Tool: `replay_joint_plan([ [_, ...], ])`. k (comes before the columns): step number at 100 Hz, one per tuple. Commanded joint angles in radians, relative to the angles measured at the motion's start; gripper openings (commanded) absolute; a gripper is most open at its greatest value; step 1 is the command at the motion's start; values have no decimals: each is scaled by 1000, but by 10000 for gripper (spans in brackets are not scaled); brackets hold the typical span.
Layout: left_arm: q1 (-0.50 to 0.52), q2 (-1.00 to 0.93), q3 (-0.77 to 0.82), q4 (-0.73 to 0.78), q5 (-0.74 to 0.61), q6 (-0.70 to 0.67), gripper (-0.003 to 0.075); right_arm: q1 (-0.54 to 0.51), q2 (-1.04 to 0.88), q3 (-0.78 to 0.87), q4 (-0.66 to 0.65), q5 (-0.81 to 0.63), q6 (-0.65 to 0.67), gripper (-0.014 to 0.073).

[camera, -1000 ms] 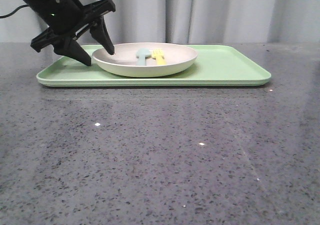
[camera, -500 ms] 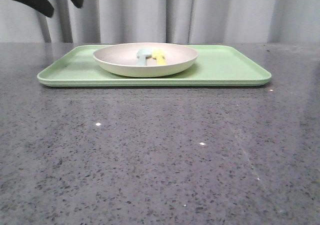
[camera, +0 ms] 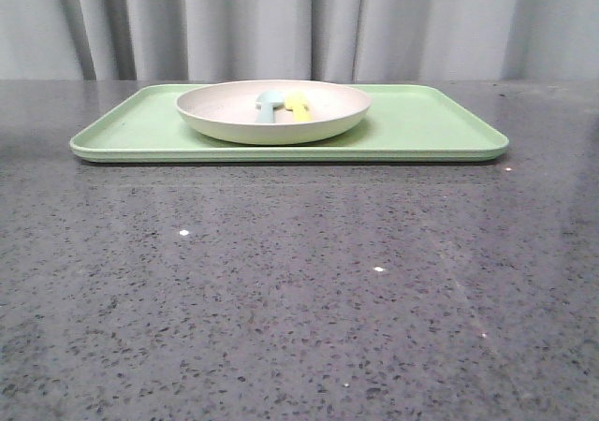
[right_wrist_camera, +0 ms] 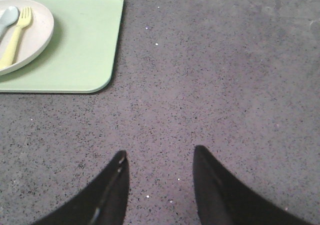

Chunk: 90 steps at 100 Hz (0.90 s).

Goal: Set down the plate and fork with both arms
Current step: 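Raise the left gripper away from the plate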

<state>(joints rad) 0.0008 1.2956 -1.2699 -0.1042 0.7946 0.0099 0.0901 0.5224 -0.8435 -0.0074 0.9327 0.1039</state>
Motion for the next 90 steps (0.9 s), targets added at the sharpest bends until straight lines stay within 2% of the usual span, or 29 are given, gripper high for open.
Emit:
replay_joint_plan([
  [1, 6, -102, 55, 26, -75, -10, 447, -4, 15, -30, -3, -73, -6, 325],
  [29, 6, -362, 365, 42, -119, -10, 447, -4, 15, -30, -2, -73, -6, 325],
  [49, 6, -531, 526, 42, -121, -10, 447, -4, 15, -30, -1, -60, -6, 325],
  [66, 6, -623, 577, 42, -121, -10, 447, -4, 15, -30, -1, -59, -6, 325],
  [90, 6, -635, 579, 42, -119, -10, 447, -4, 16, -32, 52, -57, -7, 325],
])
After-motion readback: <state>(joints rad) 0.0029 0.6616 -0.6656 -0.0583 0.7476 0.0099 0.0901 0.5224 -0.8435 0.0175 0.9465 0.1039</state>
